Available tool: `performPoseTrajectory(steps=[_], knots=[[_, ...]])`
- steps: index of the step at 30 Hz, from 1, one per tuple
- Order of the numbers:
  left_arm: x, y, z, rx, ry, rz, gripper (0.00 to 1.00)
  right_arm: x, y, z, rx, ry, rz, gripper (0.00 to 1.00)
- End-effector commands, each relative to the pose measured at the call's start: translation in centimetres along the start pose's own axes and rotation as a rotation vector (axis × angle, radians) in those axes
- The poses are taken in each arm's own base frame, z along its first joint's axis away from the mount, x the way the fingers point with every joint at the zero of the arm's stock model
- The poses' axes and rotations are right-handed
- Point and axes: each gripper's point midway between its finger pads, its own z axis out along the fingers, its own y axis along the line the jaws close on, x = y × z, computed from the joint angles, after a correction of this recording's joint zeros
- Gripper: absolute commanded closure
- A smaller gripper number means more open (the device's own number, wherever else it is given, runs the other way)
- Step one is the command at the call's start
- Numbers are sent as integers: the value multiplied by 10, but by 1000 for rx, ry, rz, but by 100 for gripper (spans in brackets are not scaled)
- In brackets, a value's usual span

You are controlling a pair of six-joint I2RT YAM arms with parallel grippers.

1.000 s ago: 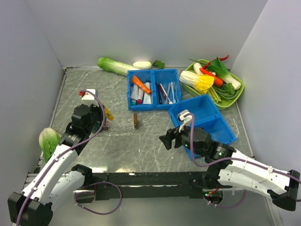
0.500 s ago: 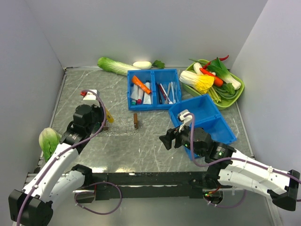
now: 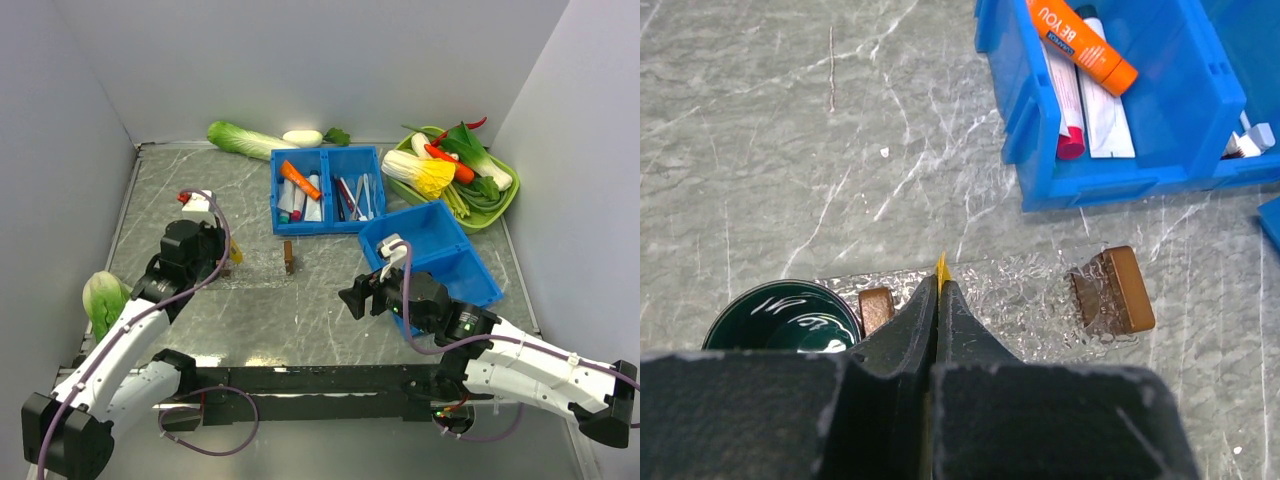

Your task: Prepare toiletry sets of a toothbrush and toothpaste on the tray

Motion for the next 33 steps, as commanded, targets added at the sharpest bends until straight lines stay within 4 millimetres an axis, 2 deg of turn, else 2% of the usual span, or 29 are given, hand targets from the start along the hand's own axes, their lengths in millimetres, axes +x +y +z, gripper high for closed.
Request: performPoseTrajectory(steps=[1, 26, 33], knots=[[-23, -8, 2, 35, -58, -3, 99, -9, 2, 0, -6, -36, 16, 17], [-11, -5, 15, 12, 4, 13, 99, -4, 3, 4, -9, -17, 1, 17], [-9, -5, 16, 10, 14, 17, 93, -5, 3, 4, -11, -17, 0, 16]])
